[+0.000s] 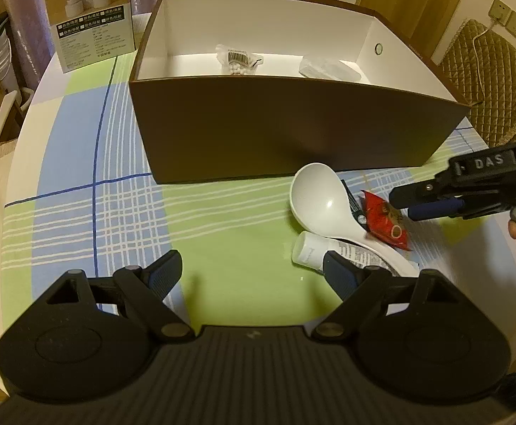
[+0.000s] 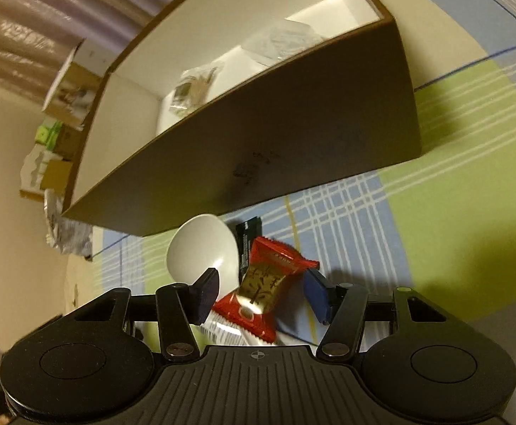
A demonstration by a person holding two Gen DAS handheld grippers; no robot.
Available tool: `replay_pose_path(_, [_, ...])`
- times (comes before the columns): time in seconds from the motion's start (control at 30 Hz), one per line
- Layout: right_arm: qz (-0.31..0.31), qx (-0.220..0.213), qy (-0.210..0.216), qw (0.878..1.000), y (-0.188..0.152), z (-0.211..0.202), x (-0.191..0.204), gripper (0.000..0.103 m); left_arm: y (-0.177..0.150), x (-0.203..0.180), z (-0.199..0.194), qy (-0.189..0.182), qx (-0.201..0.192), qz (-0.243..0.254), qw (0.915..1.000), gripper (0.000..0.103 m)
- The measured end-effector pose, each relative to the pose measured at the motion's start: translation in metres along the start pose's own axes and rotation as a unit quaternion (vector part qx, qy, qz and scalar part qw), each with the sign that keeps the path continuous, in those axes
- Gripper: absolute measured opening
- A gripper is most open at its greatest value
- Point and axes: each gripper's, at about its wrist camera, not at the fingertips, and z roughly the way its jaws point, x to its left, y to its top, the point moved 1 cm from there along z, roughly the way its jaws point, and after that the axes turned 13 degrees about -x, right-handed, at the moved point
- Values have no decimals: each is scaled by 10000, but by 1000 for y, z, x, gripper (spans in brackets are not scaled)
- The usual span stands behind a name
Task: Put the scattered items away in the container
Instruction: 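Grasp the red candy packet with the right tool while the left tool grasps the white spoon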
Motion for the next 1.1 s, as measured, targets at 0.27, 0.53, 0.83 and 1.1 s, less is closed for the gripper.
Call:
replay_pose_path(0.27, [-339,183,-117,9992,1,9,-5,34,1,4,5,16,34,-11,10000,84])
replay_pose_path(0.53, [-844,-37,-459,9954,16,-16,-24,33,15,-1,17,-409,67,-118,9991,78])
replay_pose_path(0.83, [-1376,-208,-662,9881,19,-33,-35,34,34,-5,69,-794,304,-547,9949,60])
replay_pose_path(1.1, [-1304,-221,-438,9902,21,-34,-41,34,27,-9,97,-923,524,-521,9930,12])
